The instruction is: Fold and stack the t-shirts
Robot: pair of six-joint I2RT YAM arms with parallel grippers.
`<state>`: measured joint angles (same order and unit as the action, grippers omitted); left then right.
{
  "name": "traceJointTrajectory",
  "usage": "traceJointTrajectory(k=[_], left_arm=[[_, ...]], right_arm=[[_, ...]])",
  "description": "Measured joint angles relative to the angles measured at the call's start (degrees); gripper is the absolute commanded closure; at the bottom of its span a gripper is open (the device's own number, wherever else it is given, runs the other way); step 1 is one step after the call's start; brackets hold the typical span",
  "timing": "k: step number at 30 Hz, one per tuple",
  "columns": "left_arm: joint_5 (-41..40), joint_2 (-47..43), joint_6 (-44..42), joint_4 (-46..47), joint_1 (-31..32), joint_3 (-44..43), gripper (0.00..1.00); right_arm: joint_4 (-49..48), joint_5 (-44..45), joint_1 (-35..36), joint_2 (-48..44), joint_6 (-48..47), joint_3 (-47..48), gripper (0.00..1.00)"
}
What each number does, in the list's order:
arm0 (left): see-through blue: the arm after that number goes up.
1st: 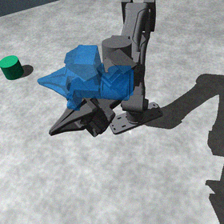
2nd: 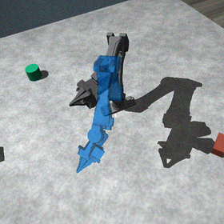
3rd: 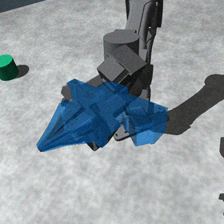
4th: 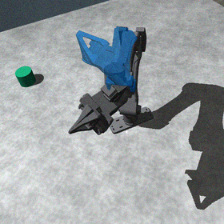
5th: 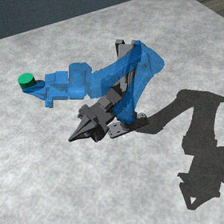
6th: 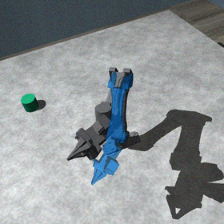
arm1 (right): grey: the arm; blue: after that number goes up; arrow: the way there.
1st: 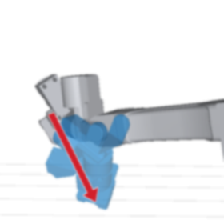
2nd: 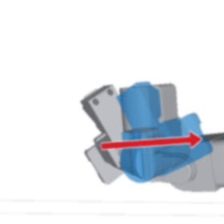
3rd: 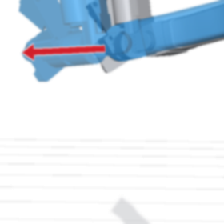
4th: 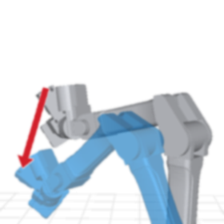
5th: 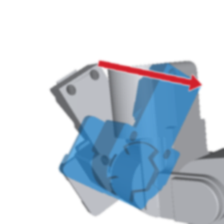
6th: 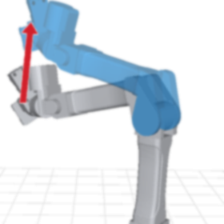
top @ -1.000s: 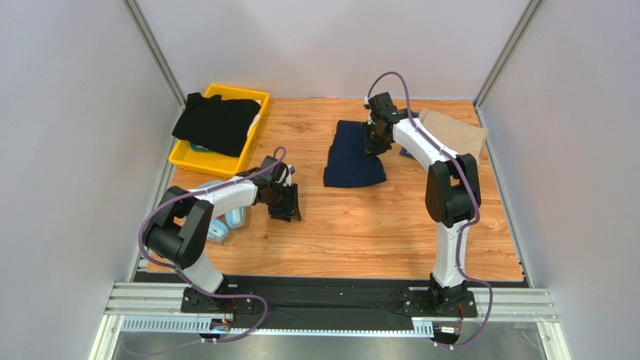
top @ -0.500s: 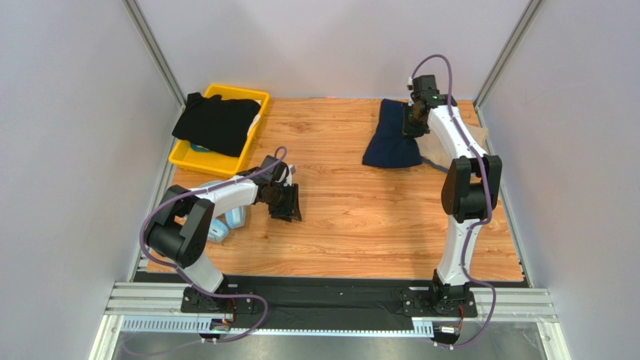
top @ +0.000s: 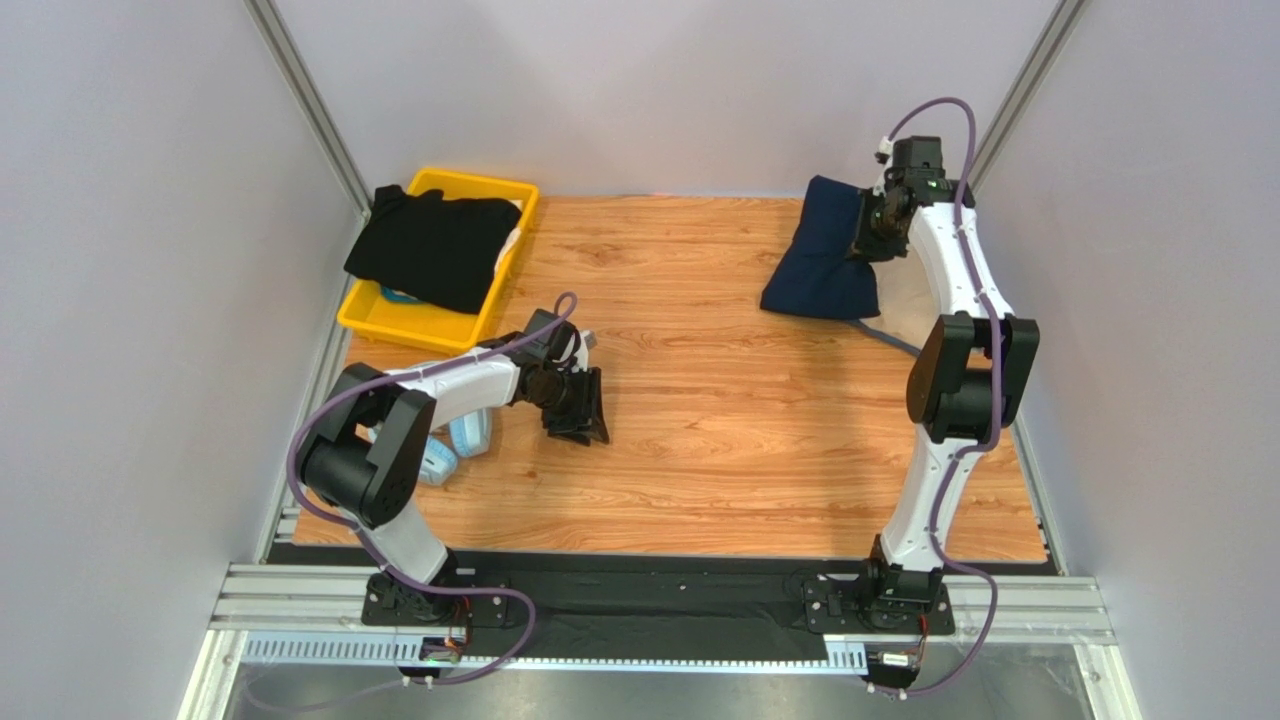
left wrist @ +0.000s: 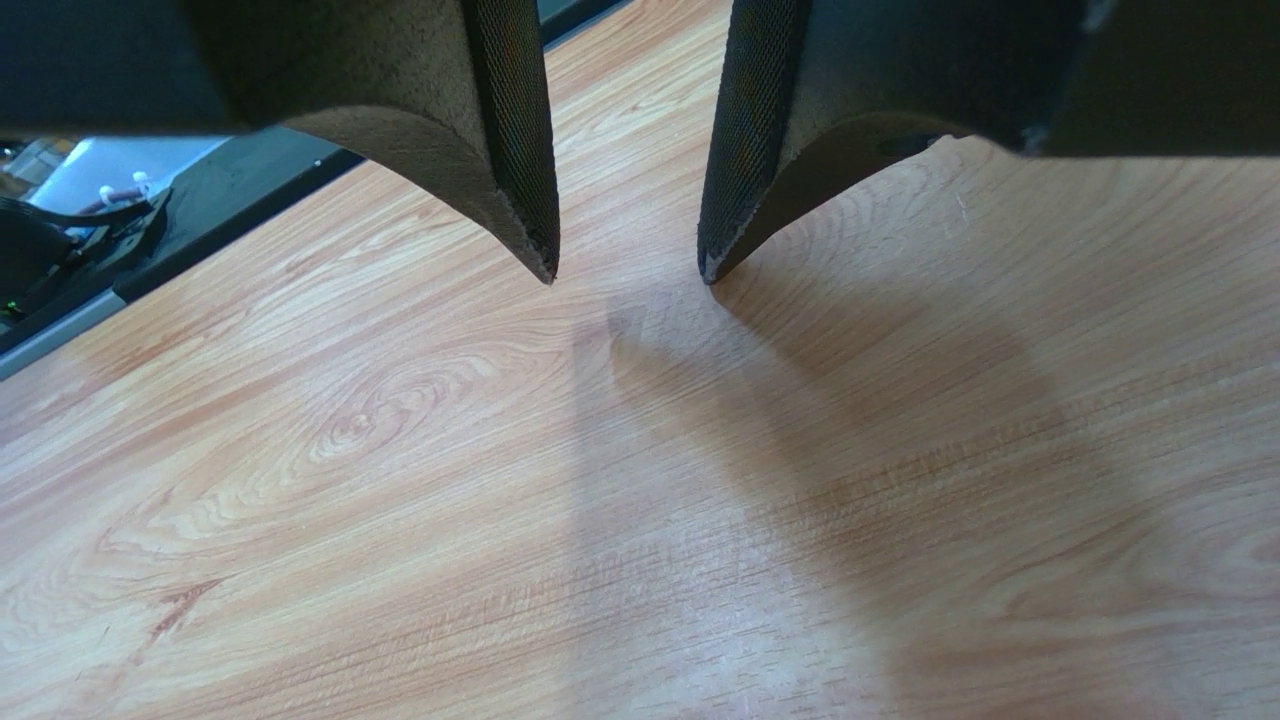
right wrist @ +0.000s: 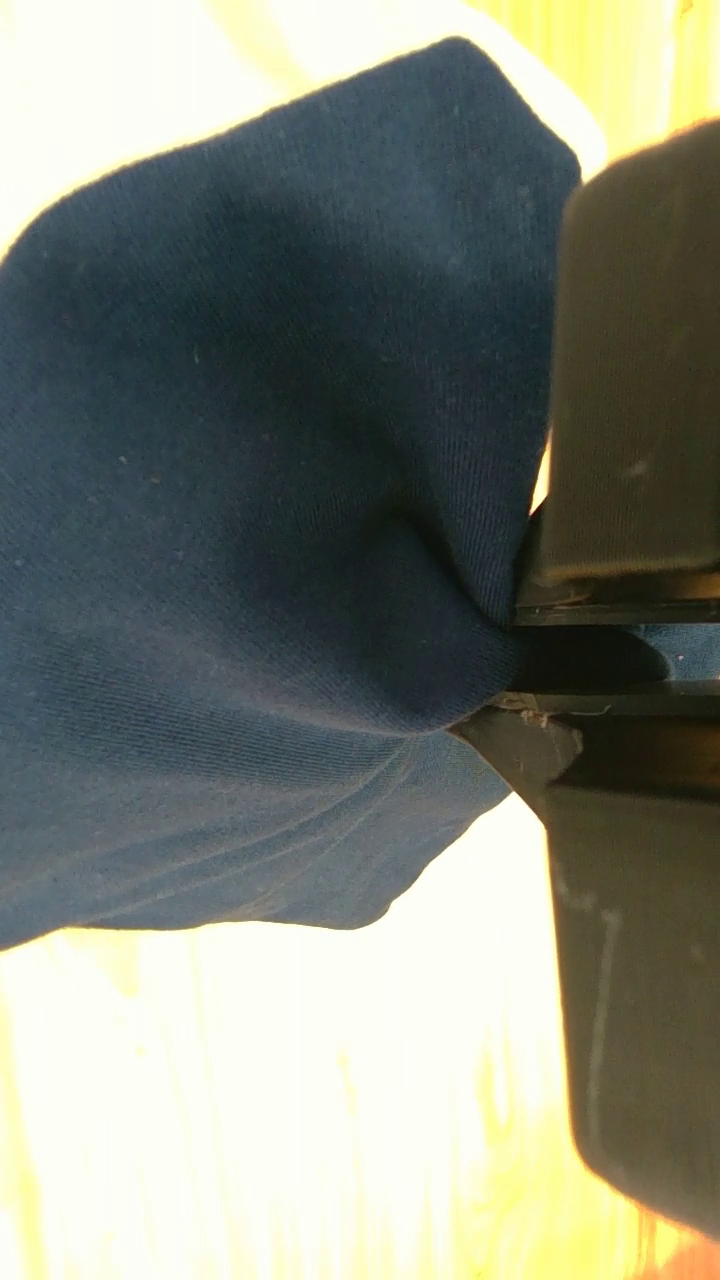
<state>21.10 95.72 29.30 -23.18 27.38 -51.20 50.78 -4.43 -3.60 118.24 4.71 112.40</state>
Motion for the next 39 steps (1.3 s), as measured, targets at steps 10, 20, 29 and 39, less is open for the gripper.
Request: traceJointTrajectory(k=[10,20,29,39], left_arm=[[1.6,1.4,0.2,-0.4,0.0,-1.0,0.53],[2.1,2.0,0.2,-0.6,0.3,-1.5,0.53],[2.4,2.6,0.2,-0.9,0.8,-2.1,0.53],[2.4,2.7,0.2,-1.0,1.1,-2.2,0.53]], right_arm=[[-0.3,-5.2,-8.3,-0.5,2.8,0.3,1.00],[-0.1,-6.1,-10.9,-0.5,5.1,0.1,1.00],[0.1,-5.6,-13.9,-0.2,7.2,0.2,1.00],[3.7,-6.2,-16.1,6.1,9.9,5.8,0.67]])
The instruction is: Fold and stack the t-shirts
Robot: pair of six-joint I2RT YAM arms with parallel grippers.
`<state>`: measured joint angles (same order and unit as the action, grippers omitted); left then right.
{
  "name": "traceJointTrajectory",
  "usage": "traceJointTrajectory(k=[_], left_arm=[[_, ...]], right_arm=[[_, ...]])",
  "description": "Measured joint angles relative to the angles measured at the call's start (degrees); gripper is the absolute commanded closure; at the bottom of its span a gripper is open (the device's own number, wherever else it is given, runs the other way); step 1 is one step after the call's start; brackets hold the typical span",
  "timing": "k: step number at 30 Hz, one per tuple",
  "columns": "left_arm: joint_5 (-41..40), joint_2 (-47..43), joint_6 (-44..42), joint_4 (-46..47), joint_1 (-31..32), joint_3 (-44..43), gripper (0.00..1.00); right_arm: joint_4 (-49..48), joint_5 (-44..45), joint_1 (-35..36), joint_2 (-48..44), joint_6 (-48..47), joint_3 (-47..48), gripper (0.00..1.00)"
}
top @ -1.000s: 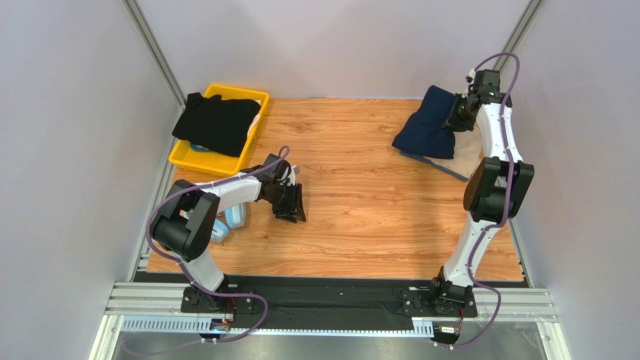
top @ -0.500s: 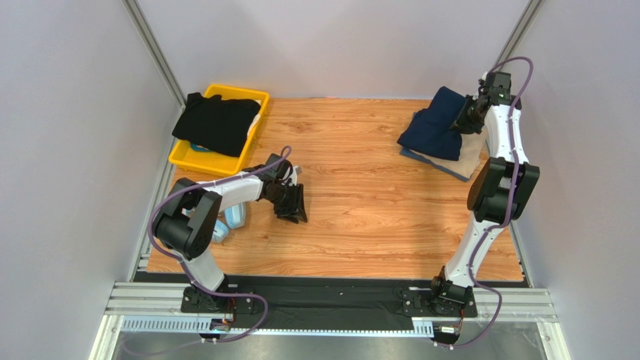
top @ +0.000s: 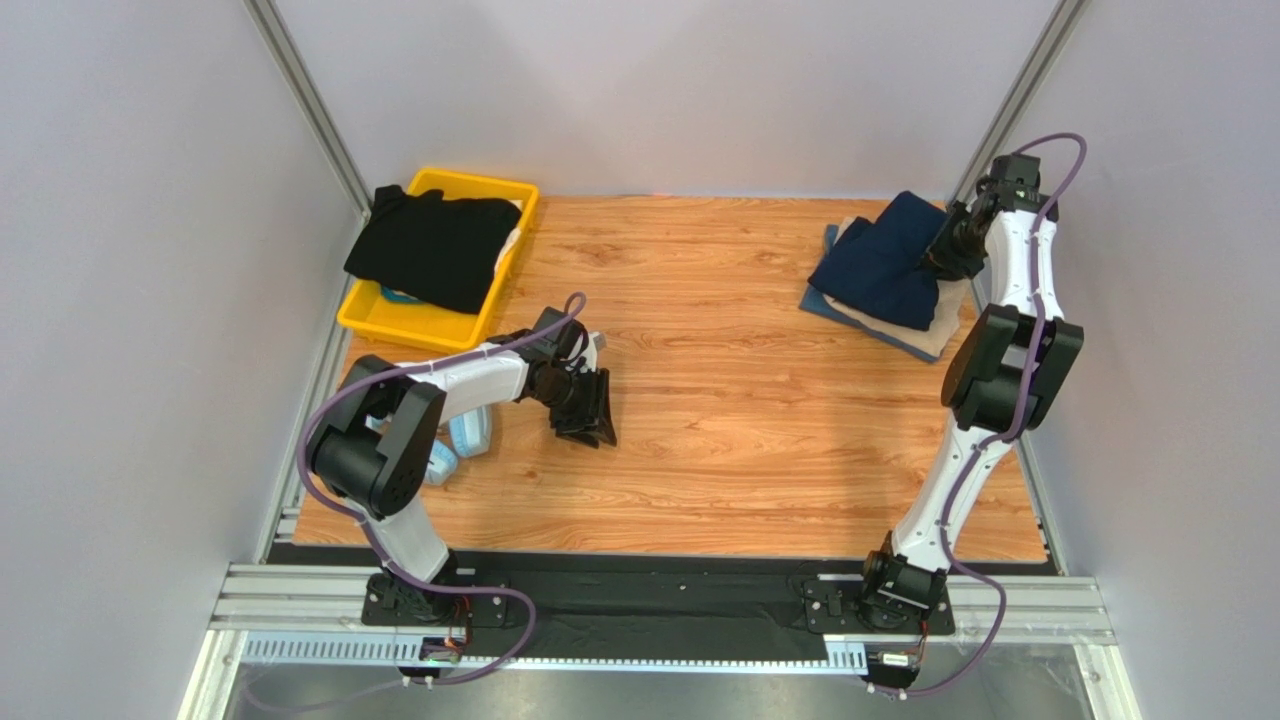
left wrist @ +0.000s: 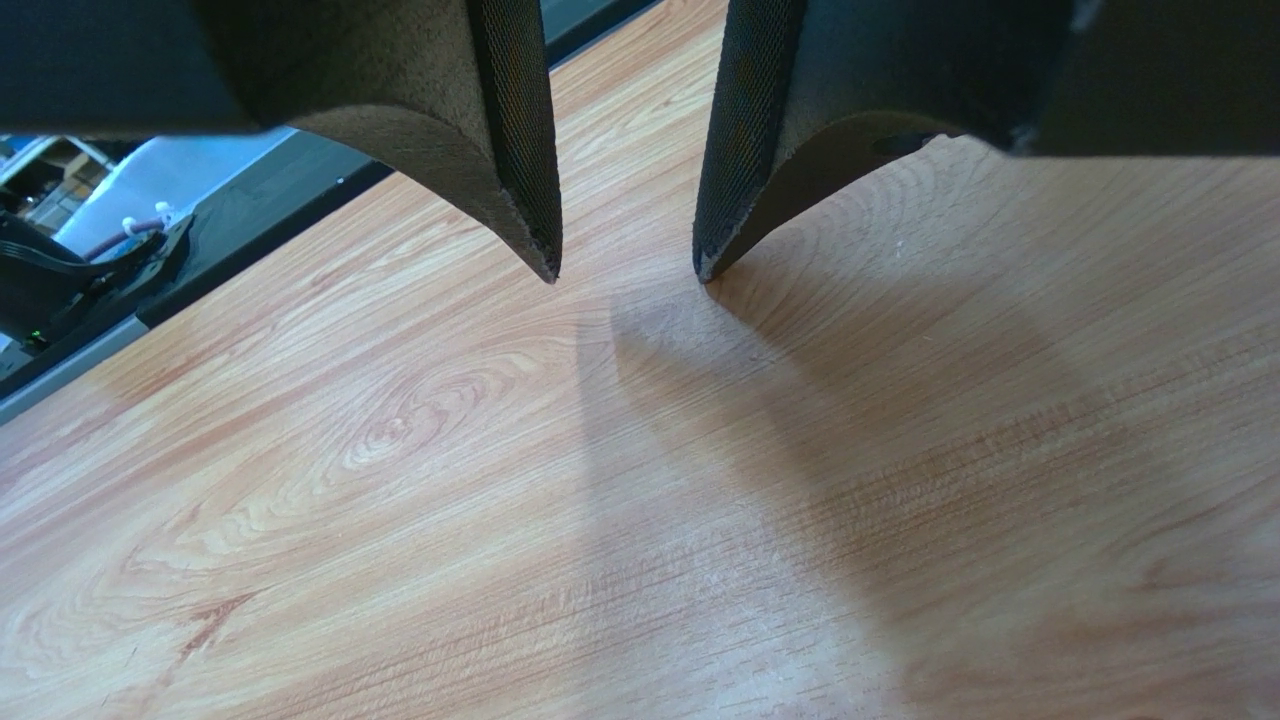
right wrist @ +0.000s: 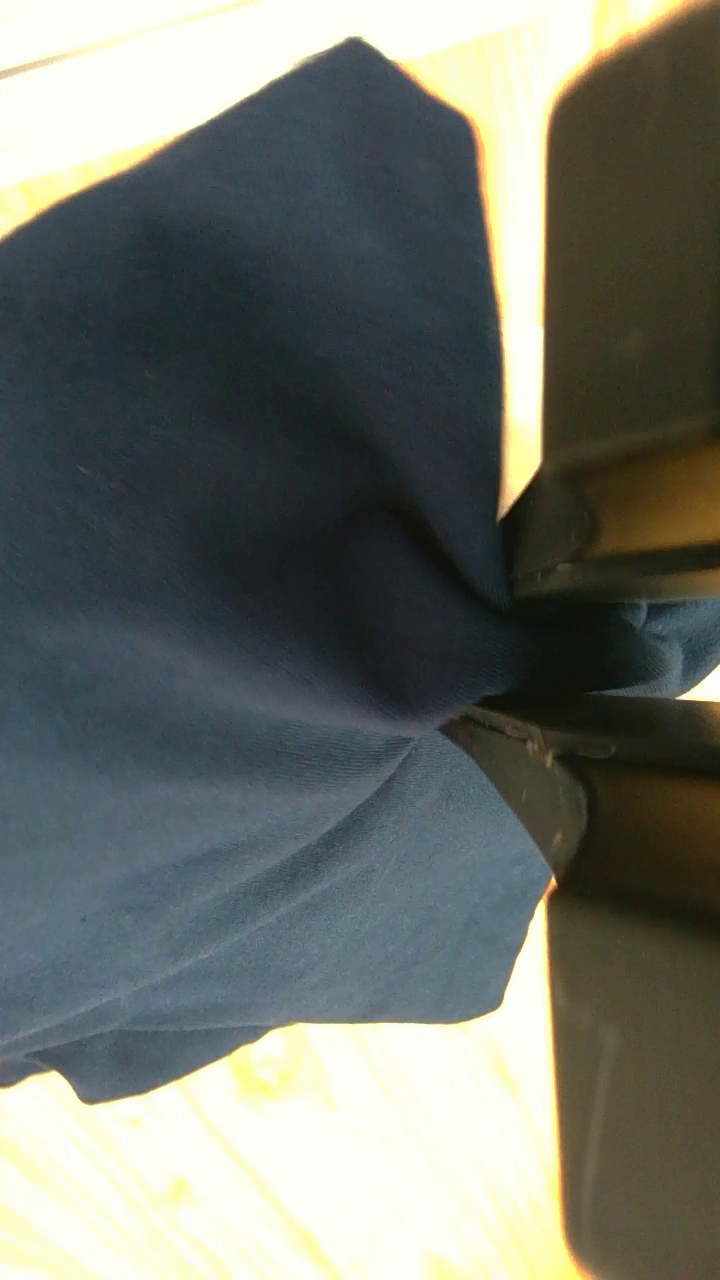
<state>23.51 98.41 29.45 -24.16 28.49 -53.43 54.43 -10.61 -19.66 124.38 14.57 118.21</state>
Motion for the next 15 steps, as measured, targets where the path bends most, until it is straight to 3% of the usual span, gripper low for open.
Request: traceJointTrajectory(k=[2,11,15], left_arm=[[0.0,0.0,0.0,0.0,0.0,0.0,0.53],[0.0,0.0,0.0,0.0,0.0,0.0,0.53],[0.0,0.1,0.0,0.0,0.0,-0.1,0.53]], right_arm=[[0.1,0.1,0.0,0.4,0.7,0.0,0.56],[0.2,1.6,0.0,0.0,2.2,-0.2,0.55],[0.2,4.6,0.0,-4.5,2.4,-4.0,0.55]])
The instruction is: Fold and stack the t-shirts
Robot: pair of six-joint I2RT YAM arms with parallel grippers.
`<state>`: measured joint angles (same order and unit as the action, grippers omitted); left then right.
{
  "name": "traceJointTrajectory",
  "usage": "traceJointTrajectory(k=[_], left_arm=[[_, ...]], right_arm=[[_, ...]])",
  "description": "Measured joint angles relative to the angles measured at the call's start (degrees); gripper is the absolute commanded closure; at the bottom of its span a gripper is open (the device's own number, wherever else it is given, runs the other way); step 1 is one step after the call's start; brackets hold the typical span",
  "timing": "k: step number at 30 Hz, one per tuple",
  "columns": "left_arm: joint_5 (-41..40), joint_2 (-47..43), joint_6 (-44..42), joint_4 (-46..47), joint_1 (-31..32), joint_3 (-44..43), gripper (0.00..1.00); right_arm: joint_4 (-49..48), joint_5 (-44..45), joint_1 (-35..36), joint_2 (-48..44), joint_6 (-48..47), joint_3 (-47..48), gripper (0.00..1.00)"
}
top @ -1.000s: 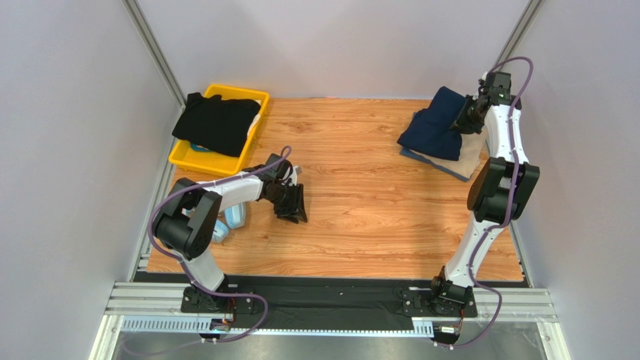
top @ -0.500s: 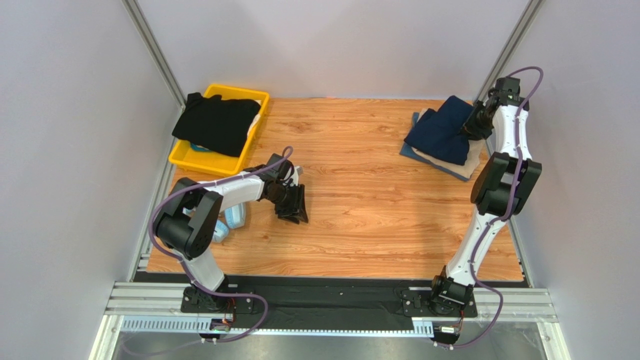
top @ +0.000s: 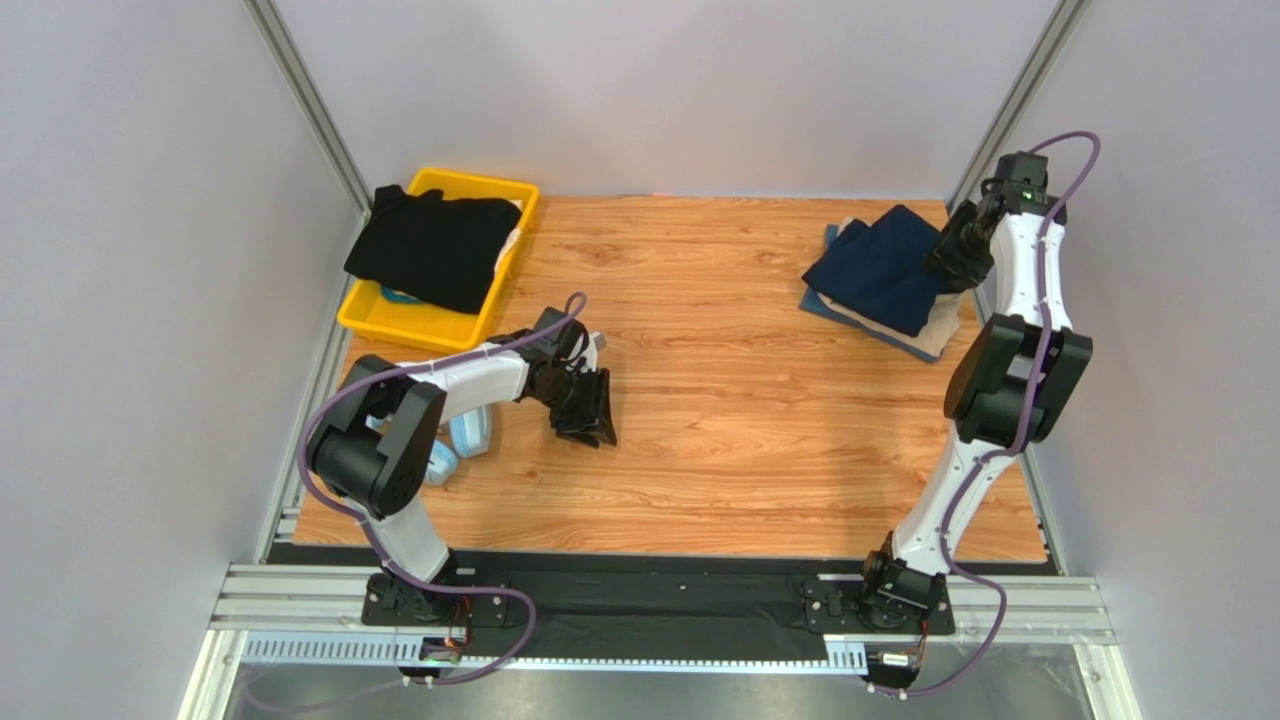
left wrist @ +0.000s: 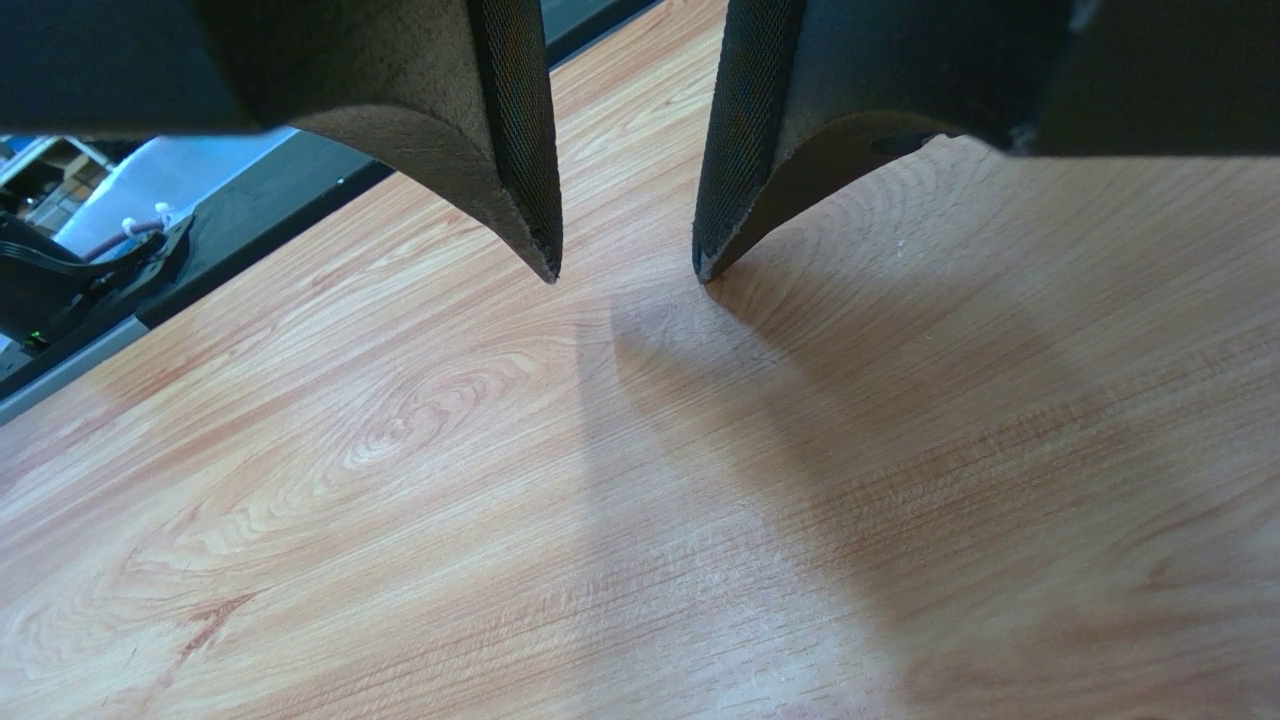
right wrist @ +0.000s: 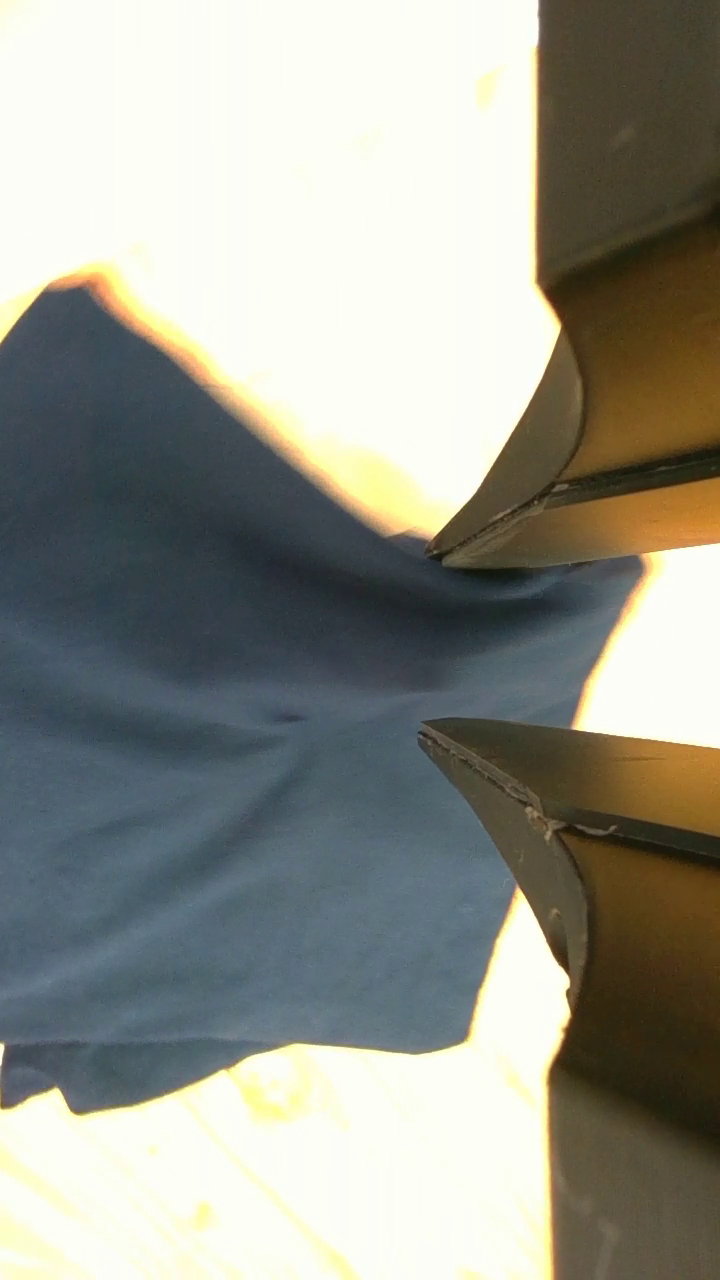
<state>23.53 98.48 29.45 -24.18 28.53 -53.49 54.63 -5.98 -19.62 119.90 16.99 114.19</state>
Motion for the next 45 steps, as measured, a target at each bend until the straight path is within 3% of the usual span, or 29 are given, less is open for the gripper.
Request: traceJointTrajectory(k=[7,11,16,23,28,31,34,38,45], left_arm=[[-0.1,0.0,0.0,0.0,0.2,-0.1,0.53],[0.0,0.0,0.0,0.0,0.2,-0.1,0.54],[0.0,0.0,0.0,0.0,0.2,-0.1,0.54],[-0.3,-0.4,0.0,0.1,0.3,0.2,0.54],[-0.6,-0.7,0.0,0.5,0.6,0.5,0.52],[-0.7,-1.2,0.0,1.1,0.7,1.0,0.49],[-0.9,-2.0,0.0,1.6,1.0,1.5,0.47],[-2.8,-3.6,-0.1,1.3,1.6,2.3,0.46],[-6.4,-10.8,-0.4,-1.9,1.9,3.1,0.45]], right_arm=[[-1.6,3.1,0.3,-14.5,0.8,-7.4,0.55],[-4.0,1.4,2.1,-17.4,0.8,-6.0,0.55],[-4.9,-0.4,4.3,-9.3,1.3,0.1,0.57],[-1.3,1.1,4.3,3.0,3.2,-1.6,0.59],[0.7,1.2,4.2,6.0,4.3,-1.6,0.60],[1.0,-0.5,4.2,5.2,4.4,-1.3,0.55],[-2.0,-5.0,4.5,-0.7,4.2,-6.8,0.53],[-8.1,-12.5,6.5,-16.6,5.6,-17.5,0.53],[-19.6,-19.9,15.9,-41.2,7.6,-31.3,0.54]])
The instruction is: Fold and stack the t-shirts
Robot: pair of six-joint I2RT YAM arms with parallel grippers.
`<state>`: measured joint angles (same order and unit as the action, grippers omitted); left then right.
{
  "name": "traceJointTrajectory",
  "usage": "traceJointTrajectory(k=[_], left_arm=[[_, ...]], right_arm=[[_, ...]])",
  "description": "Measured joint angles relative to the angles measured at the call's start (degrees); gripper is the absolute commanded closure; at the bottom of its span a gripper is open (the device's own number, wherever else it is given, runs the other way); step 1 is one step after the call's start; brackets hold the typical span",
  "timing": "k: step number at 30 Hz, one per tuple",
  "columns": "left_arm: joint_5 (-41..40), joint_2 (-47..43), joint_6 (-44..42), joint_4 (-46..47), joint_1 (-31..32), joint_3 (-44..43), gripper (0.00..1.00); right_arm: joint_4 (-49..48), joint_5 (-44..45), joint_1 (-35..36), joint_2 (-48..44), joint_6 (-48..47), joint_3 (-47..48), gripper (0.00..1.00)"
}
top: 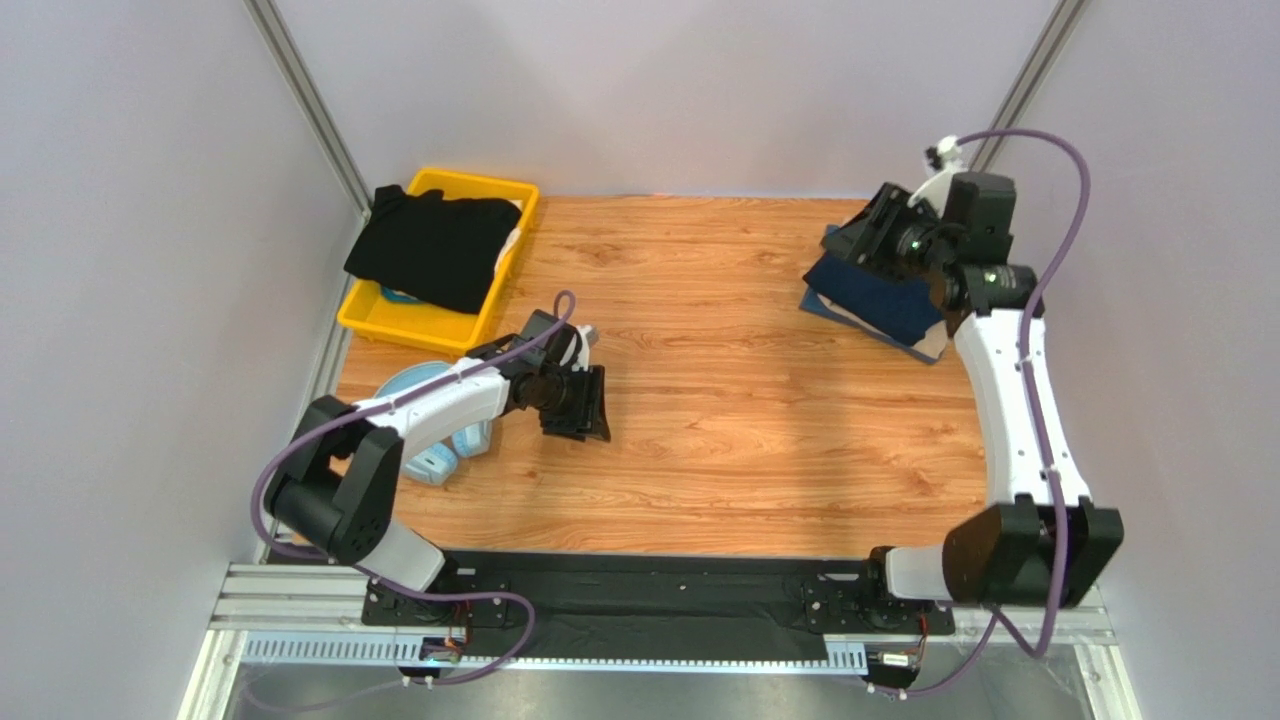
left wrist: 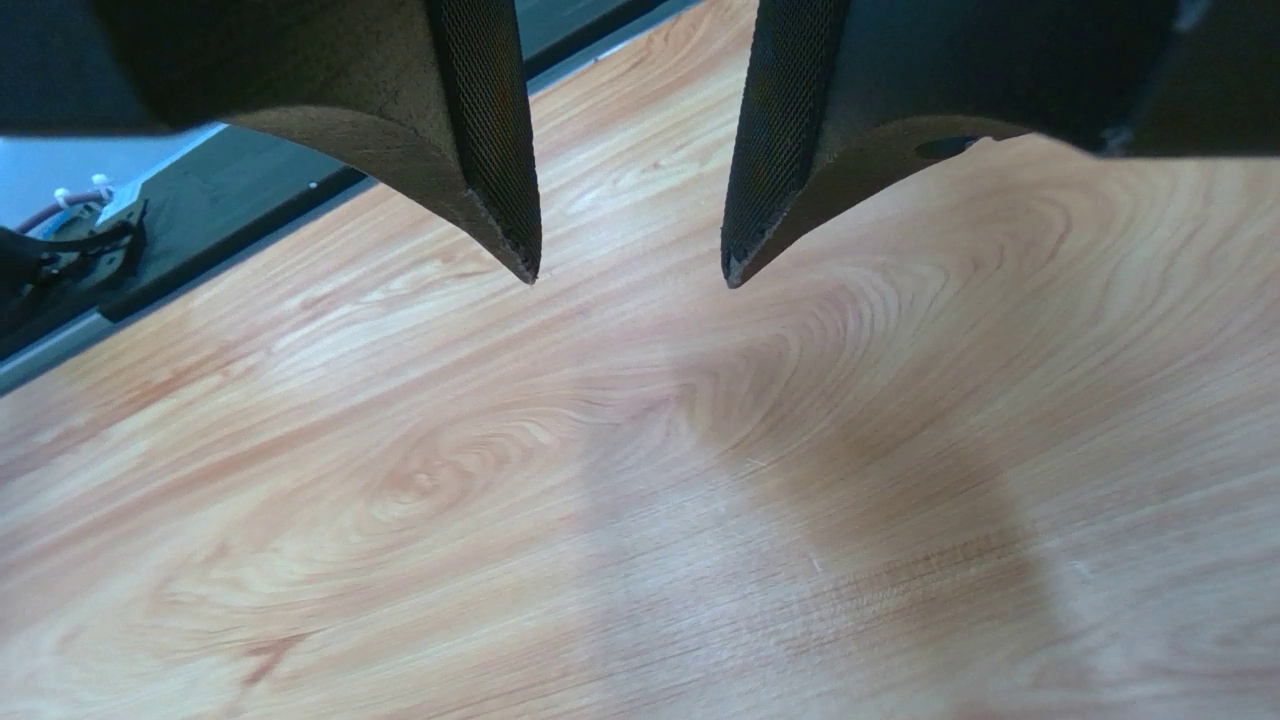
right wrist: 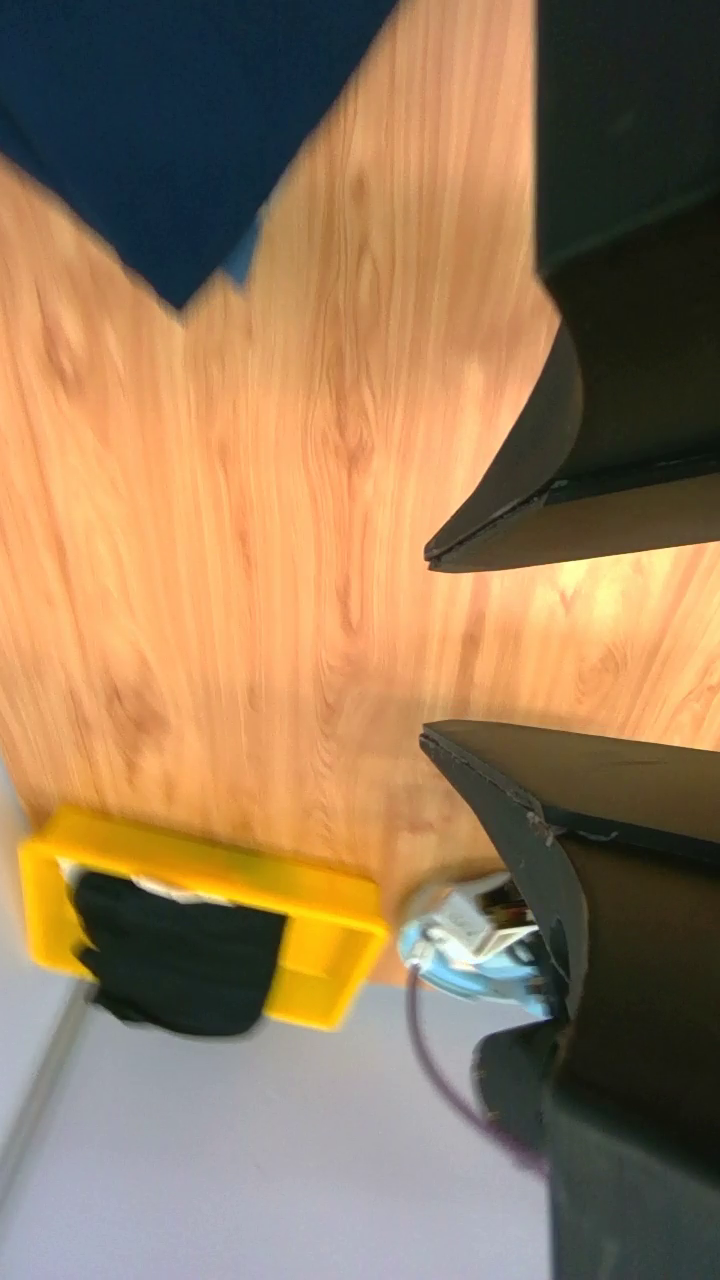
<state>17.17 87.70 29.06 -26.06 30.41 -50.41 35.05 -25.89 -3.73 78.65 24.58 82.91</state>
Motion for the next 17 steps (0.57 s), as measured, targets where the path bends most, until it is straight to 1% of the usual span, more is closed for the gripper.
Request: traceJointTrajectory(k=[2,4,8,12,15,17], left_arm=[[-1.0,-3.6,0.1,-0.5,0.1,0.0,0.45],[-2.0,-6.8,0.3,-1.3,0.3,0.0,0.45],[-3.0,-12.2,1.6,-2.8,0.6,0.2,0.45],[-3.9,-19.1,3.3,-3.5,0.9,2.6,0.45],[-5.1,-24.7,4.3,-5.4,1.0,4.8,0.47],[-5.8,-28.4,4.8,-6.8,1.1,6.1,0.46]], right_arm=[[-2.9,-0.7,4.0,-5.0,0.9,-8.0,0.54],[-3.7,-1.0,8.6,-8.2,1.9,-16.4,0.54],[-3.3,-1.1,16.3,-8.4,2.5,-26.0,0.54],[-1.1,-0.9,22.7,-8.4,1.9,-27.1,0.54],[-1.6,-1.0,24.6,-9.1,2.1,-27.4,0.54],[-2.0,-1.0,25.4,-10.3,2.6,-28.2,0.54]])
